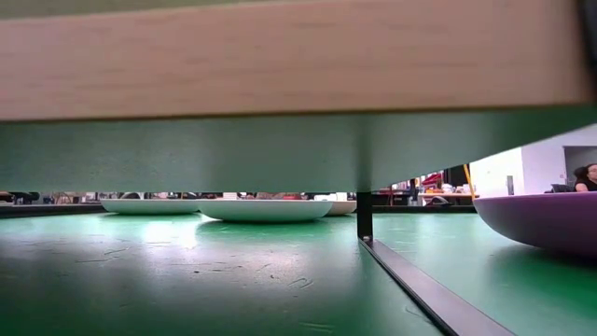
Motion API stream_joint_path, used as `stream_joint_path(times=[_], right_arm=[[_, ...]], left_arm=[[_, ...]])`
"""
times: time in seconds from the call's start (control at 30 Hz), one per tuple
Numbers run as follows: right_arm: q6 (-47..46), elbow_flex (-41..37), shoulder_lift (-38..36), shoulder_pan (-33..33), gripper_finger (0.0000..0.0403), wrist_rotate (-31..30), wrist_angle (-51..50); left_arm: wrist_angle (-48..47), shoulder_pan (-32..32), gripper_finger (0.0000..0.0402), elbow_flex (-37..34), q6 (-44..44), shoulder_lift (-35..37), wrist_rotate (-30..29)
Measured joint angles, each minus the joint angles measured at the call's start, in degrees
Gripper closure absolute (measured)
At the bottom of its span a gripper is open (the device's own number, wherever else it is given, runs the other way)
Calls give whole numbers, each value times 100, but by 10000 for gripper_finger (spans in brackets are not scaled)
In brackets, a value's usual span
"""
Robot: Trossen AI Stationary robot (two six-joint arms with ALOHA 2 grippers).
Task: Place and stack plates onto a shelf
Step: Stack the top purple plate on top of the green plate on the shelf
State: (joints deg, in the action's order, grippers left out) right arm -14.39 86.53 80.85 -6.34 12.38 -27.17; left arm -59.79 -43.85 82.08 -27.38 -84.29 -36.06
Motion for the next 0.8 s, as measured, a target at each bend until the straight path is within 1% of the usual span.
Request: stream_joint_path(times=[0.1, 0.3, 0.43, 0.57, 0.63, 0.7, 0.8], right_arm=[[-177, -66, 257, -144, 402, 158, 765], [-481, -75, 1056, -383, 402, 157, 1600], [-618, -77, 1550, -495, 402, 589, 2064], [-693, -77, 1886, -552, 402, 560, 2191], [-748, -77, 2040, -554, 402, 414, 2187], [-761, -77, 2198, -545, 402, 282, 2138], [-794, -77, 2384, -537, 403, 269, 1980]], left_arm=[[-7, 1, 202, 0, 45, 7, -221], [-14, 2, 202, -2, 26, 202, -347], [-28, -2, 202, -2, -86, 301, -431], [-49, -39, 202, -2, -74, 302, -476], [-47, -42, 202, -2, -29, 302, -479], [-46, -40, 202, -2, -19, 302, -482], [-45, -36, 202, -2, -36, 302, -506]])
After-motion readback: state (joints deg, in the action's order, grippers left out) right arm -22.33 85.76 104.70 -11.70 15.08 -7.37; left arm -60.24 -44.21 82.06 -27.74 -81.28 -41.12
